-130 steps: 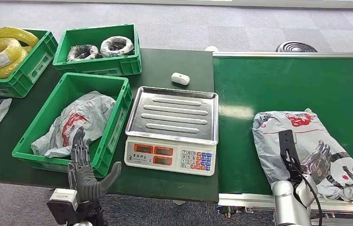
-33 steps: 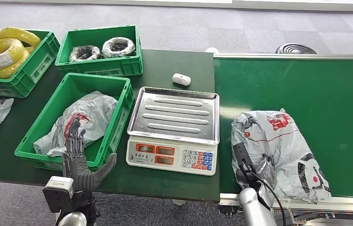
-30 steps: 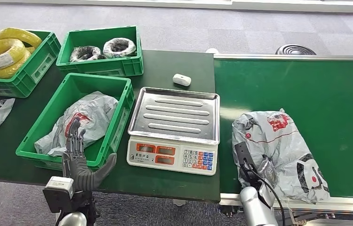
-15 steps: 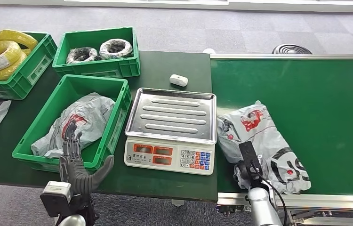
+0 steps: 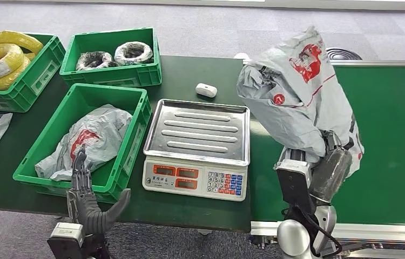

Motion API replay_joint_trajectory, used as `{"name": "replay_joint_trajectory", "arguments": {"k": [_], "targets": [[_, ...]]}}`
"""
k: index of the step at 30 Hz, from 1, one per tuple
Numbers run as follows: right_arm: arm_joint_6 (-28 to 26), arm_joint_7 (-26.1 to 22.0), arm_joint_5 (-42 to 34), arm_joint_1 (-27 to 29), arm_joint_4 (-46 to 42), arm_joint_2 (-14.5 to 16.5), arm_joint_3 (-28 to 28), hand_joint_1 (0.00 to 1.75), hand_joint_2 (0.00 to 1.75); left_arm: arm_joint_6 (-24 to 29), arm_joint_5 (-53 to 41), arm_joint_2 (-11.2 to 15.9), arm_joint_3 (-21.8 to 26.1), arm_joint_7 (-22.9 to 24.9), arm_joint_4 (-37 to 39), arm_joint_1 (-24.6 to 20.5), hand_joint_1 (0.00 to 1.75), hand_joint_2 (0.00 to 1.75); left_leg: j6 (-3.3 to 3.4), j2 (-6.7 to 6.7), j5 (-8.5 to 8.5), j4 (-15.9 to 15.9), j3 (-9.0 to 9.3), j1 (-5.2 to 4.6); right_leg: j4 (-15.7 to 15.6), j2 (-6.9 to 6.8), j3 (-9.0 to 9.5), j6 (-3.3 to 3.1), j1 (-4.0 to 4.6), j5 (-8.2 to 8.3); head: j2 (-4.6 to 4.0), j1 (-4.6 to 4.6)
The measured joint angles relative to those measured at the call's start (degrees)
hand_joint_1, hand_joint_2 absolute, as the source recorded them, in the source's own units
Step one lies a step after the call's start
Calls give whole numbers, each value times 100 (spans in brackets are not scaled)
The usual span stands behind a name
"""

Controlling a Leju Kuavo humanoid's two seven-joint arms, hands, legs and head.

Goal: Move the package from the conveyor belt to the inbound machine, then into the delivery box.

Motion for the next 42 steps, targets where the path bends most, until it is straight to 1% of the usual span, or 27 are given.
{"name": "replay_joint_trajectory", "arguments": {"k": [3, 6, 8, 10, 12, 14, 17, 19, 23, 28, 34, 39, 42], "targets": [[-48, -291, 124, 10, -508, 156, 92, 175, 175, 48, 11, -28, -65, 0, 55, -87, 0, 175, 0, 1, 0, 0, 2, 0, 0, 0, 4, 0, 0, 1, -1, 1], [-53, -578, 49, -30, -710, 324, 101, 175, 175, 76, 33, -54, -110, 5, 107, -172, 0, 175, 1, 1, 1, 0, 6, -1, 0, 0, 10, 0, 0, 2, 0, 0], [-37, -513, -78, -126, -707, 364, 131, 175, 175, 87, 44, -66, -125, 13, 135, -211, 0, 175, 1, 2, 1, 0, 8, -1, 0, 1, 12, 0, 0, 2, 0, 0], [67, -302, -293, -335, -573, 351, 190, 175, 175, 90, 83, -68, -143, 18, 169, -263, 0, 175, 0, 2, 2, 0, 8, -1, 1, 1, 12, 0, 0, 3, 0, 0], [271, -100, -461, -663, -271, 307, 264, 175, 175, 80, 144, -66, -173, 20, 217, -342, 0, 175, -1, 3, 4, 0, 10, -1, 1, 3, 12, -2, 0, 6, 0, -1], [574, -50, -607, -1012, 123, 255, 352, 175, 175, 58, 203, -60, -212, 20, 271, -431, 0, 175, -3, 2, 6, 0, 11, 0, 1, 1, 14, -3, 0, 8, 0, 1], [1125, -289, -879, -1481, 754, 204, 552, 175, 175, 27, 271, -51, -261, 20, 358, -552, 0, 175, -5, -1, 10, 0, 10, 0, 4, -1, 14, -3, 1, 9, 0, 0], [1288, -458, -904, -1738, 1192, 193, 757, 175, 175, 20, 293, -50, -285, 20, 408, -618, 0, 175, -6, -1, 10, 0, 10, 0, 6, -1, 12, -3, 1, 10, -1, -1], [1290, -541, -1022, -2048, 1878, 200, 1147, 175, 175, 40, 309, -50, -326, 20, 455, -653, 0, 175, -6, -7, 9, 0, 2, 1, 6, -4, 6, -5, 1, 7, 0, -1], [1317, -565, -1228, -2218, 2424, 203, 1384, 175, 175, 57, 317, -50, -345, 21, 484, -641, 0, 175, -6, -9, 9, 0, -6, 0, 6, -6, 1, -5, 1, 7, 0, 1], [1317, -719, -1506, -2387, 3218, 207, 1463, 175, 175, 48, 319, -50, -349, 65, 490, -634, 0, 175, -6, -10, 10, 0, -5, 0, 5, -7, 2, -5, 0, 7, 0, 1], [1224, -1046, -1872, -2384, 4134, 266, 1453, 175, 175, 23, 274, -61, -344, 140, 486, -619, 0, 175, -6, -10, 9, 0, -5, 0, 6, -8, 0, -5, 1, 7, 0, 0], [1186, -1235, -2089, -2288, 4666, 334, 1452, 175, 175, 25, 219, -66, -337, 182, 471, -581, 0, 175, -7, -10, 8, 0, -6, 1, 6, -8, -2, -5, 1, 6, 0, 0]]}}
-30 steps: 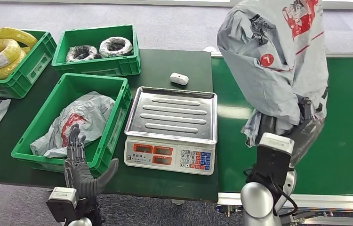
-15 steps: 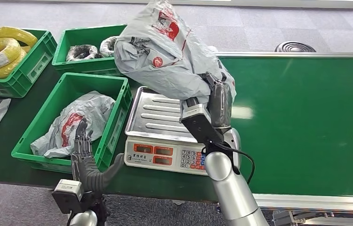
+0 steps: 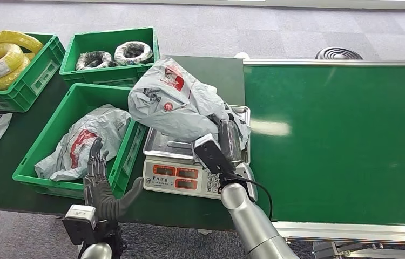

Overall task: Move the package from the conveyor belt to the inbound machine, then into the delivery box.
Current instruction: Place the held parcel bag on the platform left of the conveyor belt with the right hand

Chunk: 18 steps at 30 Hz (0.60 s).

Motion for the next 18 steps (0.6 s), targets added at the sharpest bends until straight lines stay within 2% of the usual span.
{"name": "replay_joint_trajectory", "arguments": {"k": [5, 12, 16, 18], "targets": [[-116, -177, -221, 293, 600, 132, 8, 175, 175, 18, -52, -5, 11, 55, -37, 42, 0, 175, 0, -3, 0, 0, -6, 0, 0, -1, -4, 0, 0, -2, 0, 1], [-204, -208, -309, 421, 869, 199, 13, 172, 175, 22, -68, -15, 31, 79, -38, 97, 0, 175, 0, -2, 0, 0, -1, 0, -1, 0, 0, 0, -1, -2, -1, 1], [-219, -209, -343, 428, 925, 205, 14, 0, 175, 22, -75, -15, 48, 80, -38, 105, 0, 175, 0, -2, 0, 0, 2, 0, -1, 0, 2, 0, -1, -1, 0, 1], [-292, -215, -379, 448, 936, 204, 13, 0, 175, 25, -90, -15, 56, 81, -38, 106, 0, 175, 0, -2, 0, 0, 2, 0, -1, 0, 2, 0, 0, -1, 0, 1]]}}
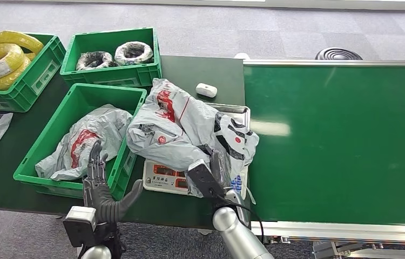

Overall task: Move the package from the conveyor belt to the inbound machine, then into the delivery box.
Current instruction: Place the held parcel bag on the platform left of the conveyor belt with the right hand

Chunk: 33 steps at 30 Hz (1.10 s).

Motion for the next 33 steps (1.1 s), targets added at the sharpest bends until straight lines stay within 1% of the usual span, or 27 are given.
{"name": "replay_joint_trajectory", "arguments": {"k": [2, 4, 7, 9, 12, 15, 17, 21, 23, 26, 29, 33], "targets": [[-192, -42, 2, 21, -6, -4, -1, 0, 175, 4, -11, 0, 8, 1, 0, 1, 0, 175, 0, 0, 0, 0, 0, 0, 0, 0, -1, 0, 0, 0, 0, 0], [-502, -111, 145, 71, -127, -23, -8, 0, 175, 6, -12, 0, 11, 1, 0, 1, 0, 175, 0, -1, 0, 0, -1, 0, 0, -1, -1, 0, 0, 0, 0, 1], [-882, -350, 894, 282, -818, -53, -191, 0, 175, -10, -9, -1, 13, 1, 2, 3, 0, 175, 0, -3, 0, 0, -2, 0, 0, -2, -2, 0, -1, 0, -1, 1], [-942, -657, 1453, 474, -1549, -11, -487, 0, 175, -48, -10, -2, 14, -4, 2, 17, 0, 175, 0, -4, 0, 1, -4, 0, 0, -2, -3, 1, -1, 1, -1, 0], [-955, -1007, 1839, 804, -2981, 103, -999, 0, 175, -111, -23, -11, 14, -22, 2, 78, 0, 175, 1, -11, 0, 2, -10, -1, -1, -11, -7, 1, -2, 0, -1, 0], [-964, -1078, 1805, 1115, -4432, 175, -1344, 0, 175, -122, -30, -15, 15, -36, 2, 127, 0, 175, 1, -12, -2, 2, -12, -1, -2, -13, -10, 1, -2, 0, -1, 0], [-967, -1090, 1713, 1292, -5221, 201, -1495, 0, 175, -116, -32, -15, 19, -40, 2, 136, 0, 175, 1, -12, -2, 2, -12, -1, -2, -12, -10, 0, -2, -1, 0, 0], [-967, -1097, 1579, 1516, -6307, 233, -1734, 0, 175, -91, -34, -14, 33, -41, 2, 151, 0, 175, 1, -11, -2, 1, -10, 0, -3, -12, -9, 0, -1, -1, 0, -1], [-966, -1097, 1511, 1607, -6664, 238, -1827, 0, 175, -75, -38, -13, 48, -42, 2, 162, 0, 175, 1, -11, -2, 1, -9, 0, -3, -12, -7, 0, -1, -1, 0, 0], [-958, -1041, 1523, 1725, -6976, 241, -1918, 0, 175, 23, -28, -3, 83, -31, 2, 164, 0, 175, 0, -10, -1, 1, -7, 0, -2, -11, -5, 0, -1, -1, -1, 0], [-949, -977, 1535, 1804, -7045, 241, -1989, 0, 175, 216, 25, 37, 97, -7, -20, 156, 0, 175, 0, -9, -1, 1, -6, 0, -2, -11, -3, 0, -1, -1, -1, 0], [-949, -1068, 1388, 1898, -7045, 241, -2098, 0, 175, 221, -12, 74, 114, -22, -85, 238, 0, 175, 1, -10, -1, 1, -8, 0, -2, -11, -4, 0, -1, -1, 0, 0]]}}
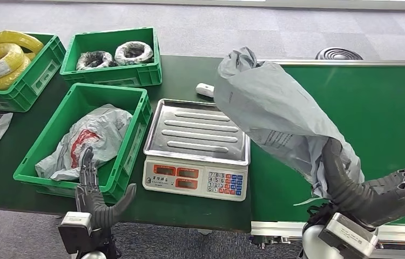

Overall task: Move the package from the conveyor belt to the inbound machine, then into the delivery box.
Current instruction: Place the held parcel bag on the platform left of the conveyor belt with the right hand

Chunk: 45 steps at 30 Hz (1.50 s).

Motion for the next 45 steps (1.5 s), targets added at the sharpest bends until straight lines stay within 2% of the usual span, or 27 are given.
{"name": "replay_joint_trajectory", "arguments": {"k": [8, 10, 14, 18, 21, 24, 30, 34, 38, 45], "targets": [[2, -24, -267, 99, 97, 11, 56, 0, 175, -23, -57, 5, 75, -8, -55, 87, 0, 175, 0, 0, 0, -1, -2, 0, 0, 0, 2, 0, 1, 0, 0, -1], [15, 164, -347, 40, 308, 3, 142, 0, 175, -26, -75, 5, 88, -11, -58, 102, 0, 175, -1, 4, 0, -4, -1, 1, 1, 3, 6, -2, 3, 0, 0, 0], [280, 1201, -845, -536, 1879, -148, 640, 0, 175, -24, -75, 3, 97, -51, -57, 121, 0, 175, -10, 47, -4, -7, 20, 2, 2, 38, 10, -11, 6, 6, 0, -1], [771, 1635, -1248, -1207, 3597, -273, 1169, 0, 175, -50, -17, -2, 72, -94, -25, 107, 0, 175, -11, 31, 8, -5, 20, 3, 3, 27, 11, -11, 6, 9, 0, -1], [1101, 1693, -1496, -1573, 4707, -297, 1444, 0, 175, -67, -6, -8, 42, -104, 21, 65, 0, 175, -12, 23, 8, -5, 18, 4, 5, 22, 10, -11, 6, 9, -1, 0], [1110, 1649, -1582, -1775, 5490, -289, 1616, 0, 175, -69, -5, -8, 23, -105, 63, 24, 0, 175, -12, 18, 8, -5, 12, 4, 6, 18, 6, -11, 6, 8, -1, 0], [1102, 1598, -1693, -2005, 6450, -250, 1798, 0, 175, -62, 34, -9, -1, -92, 120, -85, 0, 175, -12, 16, 7, -4, 3, 3, 6, 15, -4, -11, 5, 7, 0, 0], [1499, 1499, -2081, -2069, 6724, -245, 1834, 0, 175, -108, 55, -10, -5, -69, 147, -167, 0, 175, -12, 12, 8, -4, 4, 3, 5, 12, -3, -12, 5, 7, 0, 0], [2013, 1396, -2498, -2084, 6801, -250, 1816, 0, 0, -121, 55, -12, -8, -63, 157, -241, 0, 175, -12, 13, 8, -4, 6, 3, 5, 13, -3, -12, 5, 7, 0, 0], [2122, 1342, -2651, -2145, 6895, -254, 1817, 0, 0, -127, 55, -13, -5, -60, 157, -270, 0, 175, -12, 14, 7, -4, 6, 3, 5, 14, -3, -12, 5, 7, 0, 1]]}}
